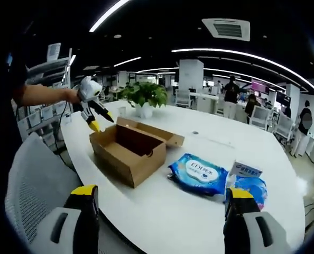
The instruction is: Operate the shoe box by opening the lid, removing the specified soft item, and placing it in the target area until the item is outside and the box remains undamaged.
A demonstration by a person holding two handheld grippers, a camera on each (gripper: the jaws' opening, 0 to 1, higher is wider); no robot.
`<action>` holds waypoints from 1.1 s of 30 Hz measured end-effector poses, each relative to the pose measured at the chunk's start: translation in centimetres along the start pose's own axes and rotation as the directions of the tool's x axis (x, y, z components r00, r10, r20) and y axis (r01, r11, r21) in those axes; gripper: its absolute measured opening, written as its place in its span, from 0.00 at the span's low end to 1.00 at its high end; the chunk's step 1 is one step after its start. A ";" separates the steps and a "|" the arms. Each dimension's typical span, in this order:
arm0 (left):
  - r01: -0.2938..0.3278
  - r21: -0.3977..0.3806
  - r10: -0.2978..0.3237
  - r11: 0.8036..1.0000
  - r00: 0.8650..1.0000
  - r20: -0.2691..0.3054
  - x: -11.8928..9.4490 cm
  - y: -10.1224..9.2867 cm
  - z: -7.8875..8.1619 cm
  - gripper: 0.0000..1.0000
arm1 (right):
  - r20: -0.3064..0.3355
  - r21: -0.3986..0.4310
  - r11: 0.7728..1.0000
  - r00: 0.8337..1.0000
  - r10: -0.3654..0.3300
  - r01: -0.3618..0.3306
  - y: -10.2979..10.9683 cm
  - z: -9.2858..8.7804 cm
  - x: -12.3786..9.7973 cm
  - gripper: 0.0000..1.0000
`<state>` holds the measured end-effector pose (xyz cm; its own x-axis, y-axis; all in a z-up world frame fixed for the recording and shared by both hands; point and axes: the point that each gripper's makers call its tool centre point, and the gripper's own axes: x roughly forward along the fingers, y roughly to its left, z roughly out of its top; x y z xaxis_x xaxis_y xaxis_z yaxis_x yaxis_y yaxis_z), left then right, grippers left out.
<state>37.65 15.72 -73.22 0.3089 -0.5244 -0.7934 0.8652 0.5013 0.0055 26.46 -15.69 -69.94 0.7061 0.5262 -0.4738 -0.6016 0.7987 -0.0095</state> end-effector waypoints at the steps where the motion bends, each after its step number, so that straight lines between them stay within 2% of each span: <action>1: 0.007 0.010 -0.007 1.000 1.000 -0.006 0.1 0.2 0.0 0.65 | 0.000 0.007 1.000 1.000 0.008 -0.008 0.3 -0.2 0.1 1.00; 5: 0.040 0.044 -0.037 0.998 0.998 -0.057 0.6 0.5 -0.4 0.62 | -0.016 -0.012 1.000 1.000 0.026 -0.027 0.9 -0.6 0.3 1.00; 7: 0.047 0.066 -0.041 0.997 0.996 -0.079 1.0 0.8 -0.7 0.62 | -0.004 -0.025 0.999 1.000 0.024 -0.024 0.9 -0.4 0.4 1.00; 16: 0.122 0.179 -0.083 0.976 0.974 -0.210 2.5 0.4 -2.1 0.61 | -0.006 -0.020 1.000 1.000 0.001 -0.002 0.6 -0.5 0.3 1.00; 26: 0.220 0.238 -0.125 0.946 0.924 -0.361 4.0 0.1 -3.9 0.63 | -0.006 -0.002 1.000 1.000 -0.019 0.019 0.2 -0.7 0.3 1.00; 30: 0.260 0.256 -0.142 0.931 0.905 -0.402 4.5 0.0 -4.4 0.64 | -0.004 0.004 1.000 1.000 -0.021 0.021 0.2 -0.6 0.3 1.00; 33: 0.276 0.267 -0.148 0.923 0.897 -0.415 5.0 0.0 -4.5 0.64 | -0.005 0.007 1.000 1.000 -0.023 0.023 0.1 -0.7 0.2 0.99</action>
<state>37.42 16.18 -79.90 -0.0150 -0.2590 -0.9658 0.9896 0.1347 -0.0515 26.33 -15.70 -70.67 0.7180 0.5062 -0.4778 -0.5824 0.8127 -0.0143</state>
